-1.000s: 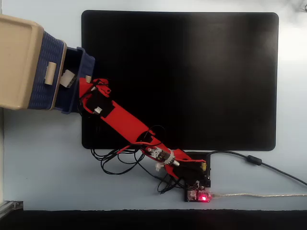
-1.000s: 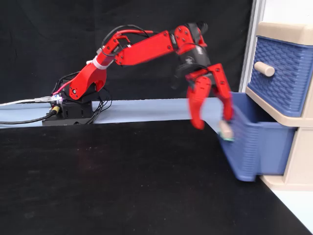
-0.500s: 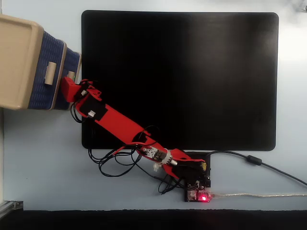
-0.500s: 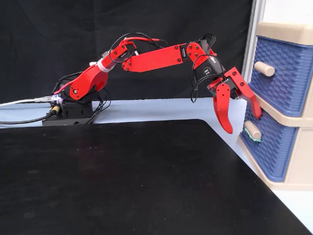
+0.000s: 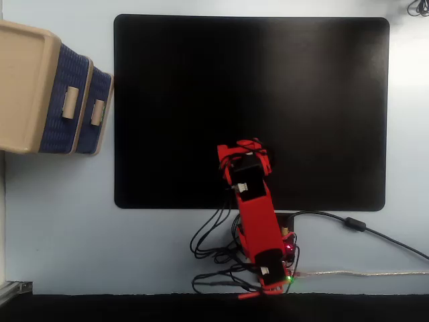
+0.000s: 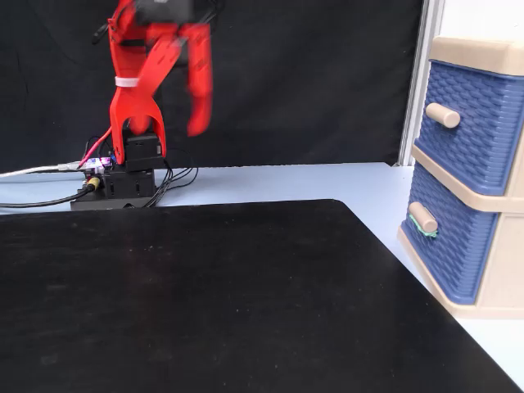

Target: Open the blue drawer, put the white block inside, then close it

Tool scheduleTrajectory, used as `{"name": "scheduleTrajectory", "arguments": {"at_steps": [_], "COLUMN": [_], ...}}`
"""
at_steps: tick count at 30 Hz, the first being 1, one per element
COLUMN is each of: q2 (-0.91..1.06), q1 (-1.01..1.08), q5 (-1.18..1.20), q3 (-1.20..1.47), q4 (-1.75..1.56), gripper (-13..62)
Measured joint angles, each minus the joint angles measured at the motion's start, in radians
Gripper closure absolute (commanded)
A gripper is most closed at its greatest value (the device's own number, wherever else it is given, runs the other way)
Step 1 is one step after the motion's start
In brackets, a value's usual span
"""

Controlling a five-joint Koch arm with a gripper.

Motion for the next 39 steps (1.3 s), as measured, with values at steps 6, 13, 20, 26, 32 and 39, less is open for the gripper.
{"name": "scheduleTrajectory", "arguments": {"at_steps": [6, 13, 20, 26, 32, 39], "q2": [0.396, 0.552, 0.552, 0.552, 0.552, 0.552], "q1": [0.204, 0.293, 0.397, 0.397, 0.397, 0.397], "q5": [-0.081, -0.087, -0.089, -0.089, -0.089, -0.089], "q3": [0.752, 1.184, 1.221, 1.221, 1.221, 1.221], "q4": [-0.204, -0.302, -0.322, -0.322, -0.322, -0.322], "gripper": [15.3, 15.3, 14.6, 14.5, 14.5, 14.5]}}
